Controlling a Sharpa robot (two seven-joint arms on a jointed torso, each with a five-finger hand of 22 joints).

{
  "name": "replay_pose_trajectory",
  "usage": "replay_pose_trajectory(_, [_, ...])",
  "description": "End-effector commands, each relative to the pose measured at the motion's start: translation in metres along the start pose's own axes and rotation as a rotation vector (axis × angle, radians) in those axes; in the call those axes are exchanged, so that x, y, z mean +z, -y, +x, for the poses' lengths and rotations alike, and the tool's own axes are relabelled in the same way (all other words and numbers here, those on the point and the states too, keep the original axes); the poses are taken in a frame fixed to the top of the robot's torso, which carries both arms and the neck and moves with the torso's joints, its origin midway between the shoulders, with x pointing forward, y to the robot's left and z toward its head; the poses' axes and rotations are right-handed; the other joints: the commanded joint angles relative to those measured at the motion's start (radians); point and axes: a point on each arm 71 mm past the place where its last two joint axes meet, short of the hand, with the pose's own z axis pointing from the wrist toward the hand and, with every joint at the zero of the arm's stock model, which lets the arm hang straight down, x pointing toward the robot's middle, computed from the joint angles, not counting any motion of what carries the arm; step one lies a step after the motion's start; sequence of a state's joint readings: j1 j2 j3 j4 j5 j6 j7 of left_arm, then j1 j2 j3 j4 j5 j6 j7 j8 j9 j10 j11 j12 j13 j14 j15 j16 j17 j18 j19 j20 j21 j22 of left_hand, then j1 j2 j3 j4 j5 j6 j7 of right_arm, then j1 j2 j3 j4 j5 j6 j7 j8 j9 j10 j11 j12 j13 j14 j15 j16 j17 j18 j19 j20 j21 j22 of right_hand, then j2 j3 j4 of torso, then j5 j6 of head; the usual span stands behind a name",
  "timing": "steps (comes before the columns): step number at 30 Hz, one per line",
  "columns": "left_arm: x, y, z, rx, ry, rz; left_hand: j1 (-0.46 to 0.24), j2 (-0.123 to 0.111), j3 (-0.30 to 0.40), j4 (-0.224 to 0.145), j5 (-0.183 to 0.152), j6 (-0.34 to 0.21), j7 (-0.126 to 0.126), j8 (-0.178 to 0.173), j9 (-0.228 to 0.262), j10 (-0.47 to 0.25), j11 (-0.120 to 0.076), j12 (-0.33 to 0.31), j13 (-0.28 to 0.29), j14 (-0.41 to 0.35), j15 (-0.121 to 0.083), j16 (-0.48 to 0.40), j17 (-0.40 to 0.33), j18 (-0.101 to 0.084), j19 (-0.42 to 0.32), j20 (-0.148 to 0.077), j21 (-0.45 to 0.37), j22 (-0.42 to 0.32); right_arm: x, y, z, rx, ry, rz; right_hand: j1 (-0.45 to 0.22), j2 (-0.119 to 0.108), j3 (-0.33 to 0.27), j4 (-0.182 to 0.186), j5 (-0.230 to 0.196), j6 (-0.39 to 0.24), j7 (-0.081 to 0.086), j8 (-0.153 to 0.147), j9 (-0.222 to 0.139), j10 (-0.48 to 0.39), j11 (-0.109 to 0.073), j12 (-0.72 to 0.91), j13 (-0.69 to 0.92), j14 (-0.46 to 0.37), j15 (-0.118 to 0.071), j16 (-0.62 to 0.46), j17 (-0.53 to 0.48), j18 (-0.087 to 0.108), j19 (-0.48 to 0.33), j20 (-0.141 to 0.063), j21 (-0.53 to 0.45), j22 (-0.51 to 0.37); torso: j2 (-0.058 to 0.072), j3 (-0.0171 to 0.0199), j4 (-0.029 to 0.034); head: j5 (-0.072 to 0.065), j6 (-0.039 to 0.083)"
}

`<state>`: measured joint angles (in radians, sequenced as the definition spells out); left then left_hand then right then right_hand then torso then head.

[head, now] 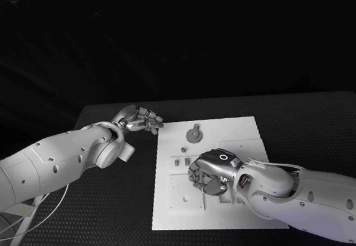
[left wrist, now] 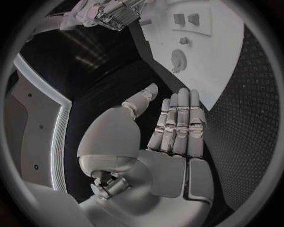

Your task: Assemble the parts on the task board

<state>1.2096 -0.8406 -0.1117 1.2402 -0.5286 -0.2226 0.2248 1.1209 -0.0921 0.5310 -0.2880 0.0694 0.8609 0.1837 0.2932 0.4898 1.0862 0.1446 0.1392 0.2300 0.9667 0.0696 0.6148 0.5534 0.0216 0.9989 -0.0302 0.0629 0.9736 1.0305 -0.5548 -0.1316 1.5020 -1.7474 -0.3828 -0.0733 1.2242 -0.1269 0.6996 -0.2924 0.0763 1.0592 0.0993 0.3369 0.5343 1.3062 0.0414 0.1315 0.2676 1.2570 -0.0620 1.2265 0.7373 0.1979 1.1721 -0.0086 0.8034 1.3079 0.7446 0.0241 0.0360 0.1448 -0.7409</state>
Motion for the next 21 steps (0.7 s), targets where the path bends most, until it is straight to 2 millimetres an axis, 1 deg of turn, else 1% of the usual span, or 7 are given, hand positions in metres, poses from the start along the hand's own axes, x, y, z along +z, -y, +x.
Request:
replay_pose_trajectory(1, [0.0011, 0.0027, 0.0013, -0.008, -0.001, 0.016, -0.005, -0.003, -0.005, 0.001, -0.002, -0.009, -0.001, 0.005, -0.001, -0.007, -0.002, 0.004, -0.002, 0.008, 0.000, -0.005, 0.002, 0.004, 0.002, 0.001, 0.005, -0.001, 0.0006, -0.0014, 0.0045, -0.024, -0.015, -0.018, 0.000, 0.011, 0.008, 0.000, 0.004, 0.006, 0.001, 0.003, 0.000, 0.008, 0.002, 0.003, 0.002, 0.002, -0.007, 0.003, -0.001, 0.064, -0.004, -0.006, 0.004, 0.019, 0.000, -0.0003, 0.0010, 0.004, -0.002])
replay_pose_trajectory(7, [0.0011, 0.0029, 0.0018, -0.009, -0.002, 0.016, -0.005, -0.003, -0.005, 0.001, -0.002, -0.009, -0.001, 0.005, -0.001, -0.007, -0.002, 0.004, -0.002, 0.009, 0.000, -0.005, 0.002, 0.004, 0.002, 0.001, 0.005, -0.002, 0.0025, 0.0002, 0.0097, -0.028, -0.022, -0.013, 0.000, 0.011, 0.008, 0.000, 0.004, 0.006, 0.001, 0.003, 0.000, 0.008, 0.002, 0.002, 0.002, 0.002, -0.007, 0.003, -0.001, 0.064, -0.004, -0.006, 0.004, 0.019, 0.000, -0.0021, 0.0020, 0.006, -0.006])
replay_pose_trajectory(17, [0.0009, 0.0028, 0.0016, -0.009, -0.002, 0.016, -0.005, -0.003, -0.006, 0.001, -0.002, -0.009, 0.000, 0.005, -0.001, -0.007, -0.002, 0.005, -0.002, 0.009, 0.000, -0.006, 0.003, 0.004, 0.002, 0.001, 0.005, -0.002, 0.0023, 0.0025, 0.0100, -0.040, -0.017, -0.005, 0.000, 0.011, 0.008, -0.001, 0.004, 0.006, 0.001, 0.003, 0.001, 0.008, 0.002, 0.002, 0.003, 0.002, -0.007, 0.003, -0.002, 0.064, -0.004, -0.006, 0.004, 0.019, -0.001, -0.0023, 0.0011, 0.010, -0.007])
replay_pose_trajectory(21, [0.0008, 0.0026, 0.0014, -0.009, -0.003, 0.015, -0.005, -0.004, -0.006, 0.001, -0.002, -0.009, 0.000, 0.005, -0.001, -0.008, -0.001, 0.005, -0.002, 0.009, 0.000, -0.006, 0.003, 0.004, 0.002, 0.001, 0.005, -0.003, 0.0025, 0.0024, 0.0101, -0.042, -0.017, -0.006, 0.000, 0.011, 0.008, -0.001, 0.004, 0.006, 0.001, 0.003, 0.001, 0.008, 0.002, 0.002, 0.003, 0.002, -0.007, 0.003, -0.002, 0.064, -0.004, -0.006, 0.004, 0.019, -0.001, -0.0014, 0.0011, 0.011, -0.008])
